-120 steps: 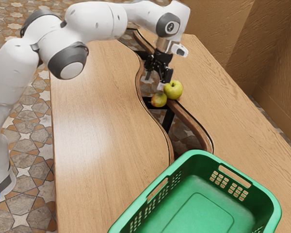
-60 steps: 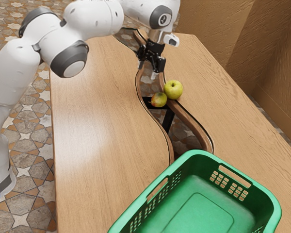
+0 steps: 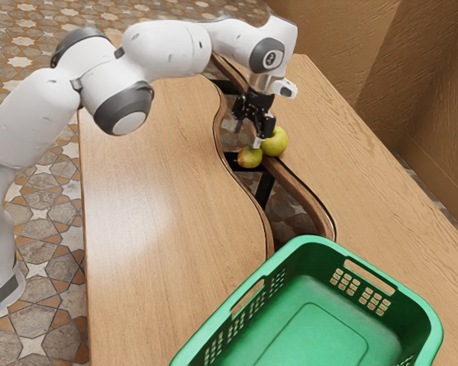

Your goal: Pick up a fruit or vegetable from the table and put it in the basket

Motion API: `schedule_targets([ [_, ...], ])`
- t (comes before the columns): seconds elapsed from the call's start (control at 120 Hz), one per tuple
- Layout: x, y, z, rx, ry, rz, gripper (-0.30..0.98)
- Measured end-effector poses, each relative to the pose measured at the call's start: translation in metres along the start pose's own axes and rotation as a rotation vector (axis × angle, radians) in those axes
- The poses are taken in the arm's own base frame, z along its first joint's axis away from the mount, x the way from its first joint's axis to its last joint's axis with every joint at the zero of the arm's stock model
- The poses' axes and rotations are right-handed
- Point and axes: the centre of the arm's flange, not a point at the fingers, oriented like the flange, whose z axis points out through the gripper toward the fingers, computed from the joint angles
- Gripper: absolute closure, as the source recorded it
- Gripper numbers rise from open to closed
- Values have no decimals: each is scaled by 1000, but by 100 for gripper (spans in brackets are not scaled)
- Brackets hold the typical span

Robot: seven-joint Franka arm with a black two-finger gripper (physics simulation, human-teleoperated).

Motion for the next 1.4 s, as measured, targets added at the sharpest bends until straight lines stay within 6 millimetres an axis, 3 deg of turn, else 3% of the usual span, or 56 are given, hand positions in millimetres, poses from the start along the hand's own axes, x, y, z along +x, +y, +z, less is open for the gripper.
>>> schedule_targets([
  [0.25, 14, 27, 22, -20, 4, 41, 0],
  [0.558, 27, 24, 52, -45, -14, 24, 1],
  [0.7, 30, 26, 63, -54, -22, 21, 15],
  [0.8, 29, 30, 57, -58, -13, 27, 21],
  [0.917, 17, 44, 19, -81, 38, 58, 22],
  [0.983, -1, 74, -21, -99, 89, 118, 23],
  [1.042, -24, 114, -56, -110, 132, 196, 23],
  [1.092, -41, 148, -74, -110, 153, 261, 23],
  [1.258, -93, 243, -103, -103, 186, 443, 24],
  [1.333, -118, 290, -103, -96, 182, 528, 24],
  [1.4, -152, 342, -101, -85, 179, 628, 24],
])
